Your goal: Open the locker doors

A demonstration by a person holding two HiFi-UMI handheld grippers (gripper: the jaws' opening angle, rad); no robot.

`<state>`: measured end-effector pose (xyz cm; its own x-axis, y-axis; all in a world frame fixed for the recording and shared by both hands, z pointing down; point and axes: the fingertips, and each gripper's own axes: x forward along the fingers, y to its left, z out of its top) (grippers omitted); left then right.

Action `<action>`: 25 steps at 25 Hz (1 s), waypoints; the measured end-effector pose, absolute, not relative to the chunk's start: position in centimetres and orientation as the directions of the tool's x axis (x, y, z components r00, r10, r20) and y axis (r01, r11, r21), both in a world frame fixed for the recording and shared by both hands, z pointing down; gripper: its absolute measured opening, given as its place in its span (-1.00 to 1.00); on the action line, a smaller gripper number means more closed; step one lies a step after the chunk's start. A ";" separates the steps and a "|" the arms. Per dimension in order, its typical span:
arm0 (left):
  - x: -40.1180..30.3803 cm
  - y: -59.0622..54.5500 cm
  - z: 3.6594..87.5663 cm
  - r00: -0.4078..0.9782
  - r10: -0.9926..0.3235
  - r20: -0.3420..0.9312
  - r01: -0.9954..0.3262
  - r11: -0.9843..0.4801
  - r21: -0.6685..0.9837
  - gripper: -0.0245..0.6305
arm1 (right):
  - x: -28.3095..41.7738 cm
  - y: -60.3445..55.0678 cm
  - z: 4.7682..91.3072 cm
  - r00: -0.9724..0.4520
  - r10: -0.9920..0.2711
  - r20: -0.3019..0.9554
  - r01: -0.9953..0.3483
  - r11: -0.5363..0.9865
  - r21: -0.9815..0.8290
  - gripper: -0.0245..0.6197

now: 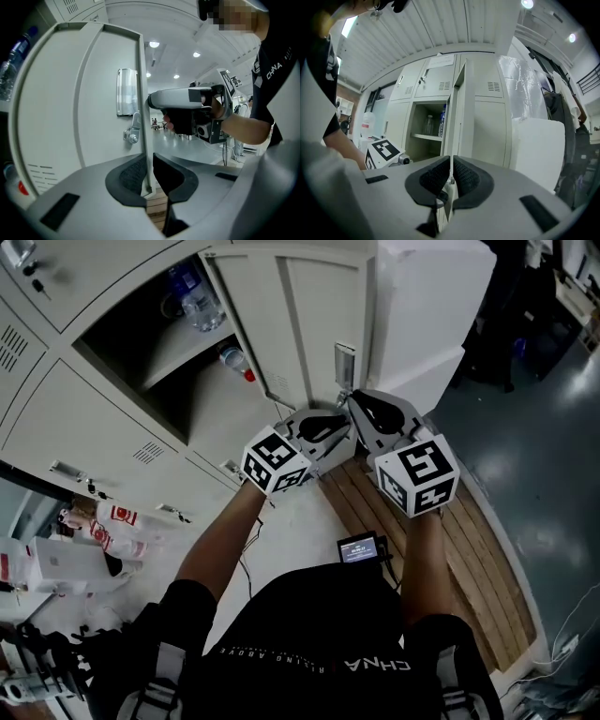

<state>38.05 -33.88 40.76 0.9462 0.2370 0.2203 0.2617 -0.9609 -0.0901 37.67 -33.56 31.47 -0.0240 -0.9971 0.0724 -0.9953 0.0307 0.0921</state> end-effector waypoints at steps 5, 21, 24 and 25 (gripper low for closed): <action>35.1 -35.3 40.7 0.964 0.157 0.216 0.182 -0.979 -0.096 -0.76 | 34.6 -34.3 31.3 -0.065 -0.995 0.080 -0.994 0.072 0.085 -0.79; 8.4 -47.4 40.9 0.855 -0.462 0.234 -0.476 -0.879 0.002 -0.84 | 19.4 -45.7 35.3 -0.190 -0.966 0.173 -0.982 0.189 -0.024 -0.79; 5.2 -47.0 41.0 0.853 -0.480 0.205 -0.496 -0.868 0.032 -0.84 | 17.9 -46.1 35.5 -0.168 -0.969 0.182 -0.986 0.166 -0.030 -0.79; 4.3 -46.9 41.2 0.848 -0.488 0.207 -0.504 -0.863 0.033 -0.85 | 17.4 -46.0 35.6 -0.163 -0.969 0.186 -0.987 0.159 -0.036 -0.79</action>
